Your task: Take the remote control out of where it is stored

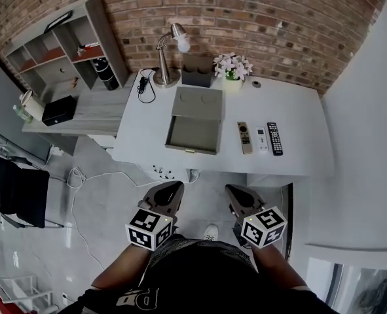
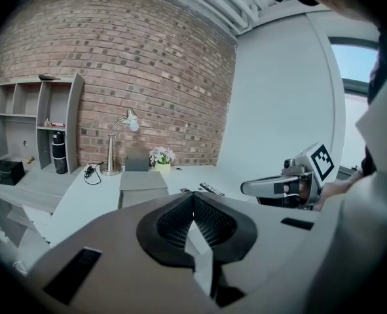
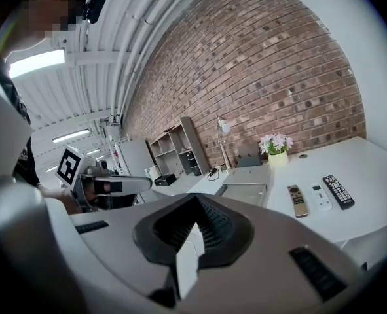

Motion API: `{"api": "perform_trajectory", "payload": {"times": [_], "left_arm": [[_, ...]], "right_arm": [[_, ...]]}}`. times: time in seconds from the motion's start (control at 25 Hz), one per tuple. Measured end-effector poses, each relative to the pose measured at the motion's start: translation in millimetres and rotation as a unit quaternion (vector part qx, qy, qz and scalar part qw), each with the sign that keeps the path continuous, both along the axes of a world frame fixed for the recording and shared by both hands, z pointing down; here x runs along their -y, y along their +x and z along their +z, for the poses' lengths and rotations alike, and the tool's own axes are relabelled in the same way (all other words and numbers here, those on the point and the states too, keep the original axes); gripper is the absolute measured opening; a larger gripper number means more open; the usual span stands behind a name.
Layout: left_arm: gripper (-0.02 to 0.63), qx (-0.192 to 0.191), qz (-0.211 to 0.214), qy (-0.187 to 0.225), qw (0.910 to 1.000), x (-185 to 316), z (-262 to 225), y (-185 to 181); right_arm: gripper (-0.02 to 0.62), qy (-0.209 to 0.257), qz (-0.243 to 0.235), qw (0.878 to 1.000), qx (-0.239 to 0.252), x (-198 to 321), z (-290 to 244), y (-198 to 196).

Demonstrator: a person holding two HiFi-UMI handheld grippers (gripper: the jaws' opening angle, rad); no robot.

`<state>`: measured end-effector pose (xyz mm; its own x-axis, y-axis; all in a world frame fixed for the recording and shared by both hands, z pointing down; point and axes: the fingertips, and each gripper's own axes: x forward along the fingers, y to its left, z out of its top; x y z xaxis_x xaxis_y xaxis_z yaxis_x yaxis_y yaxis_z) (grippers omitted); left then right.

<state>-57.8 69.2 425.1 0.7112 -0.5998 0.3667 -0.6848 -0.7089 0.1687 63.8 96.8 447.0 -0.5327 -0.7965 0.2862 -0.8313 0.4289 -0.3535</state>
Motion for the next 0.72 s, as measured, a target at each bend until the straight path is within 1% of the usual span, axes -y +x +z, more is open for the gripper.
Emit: {"api": "perform_trajectory", "payload": {"times": [0.2,0.4,0.52,0.72], "left_arm": [[0.006,0.013,0.025,0.012,0.9995,14.6,-5.0,-13.1],[0.005,0.018,0.047,0.006,0.9987,22.3,1.1,-30.3],[0.006,0.016,0.049,0.004,0.9987,27.8,2.0,-41.4],[0.006,0.013,0.052,0.000,0.9986,30.9,4.8,-51.6]], "right_arm": [[0.005,-0.003,0.019,1.000,-0.009,9.4,0.3,-17.7],[0.005,-0.004,0.036,0.999,-0.023,20.1,2.0,-37.0],[0.003,-0.005,0.040,0.999,-0.034,23.5,3.3,-46.4],[0.003,-0.007,0.042,0.998,-0.039,25.5,4.4,-56.6]]}}
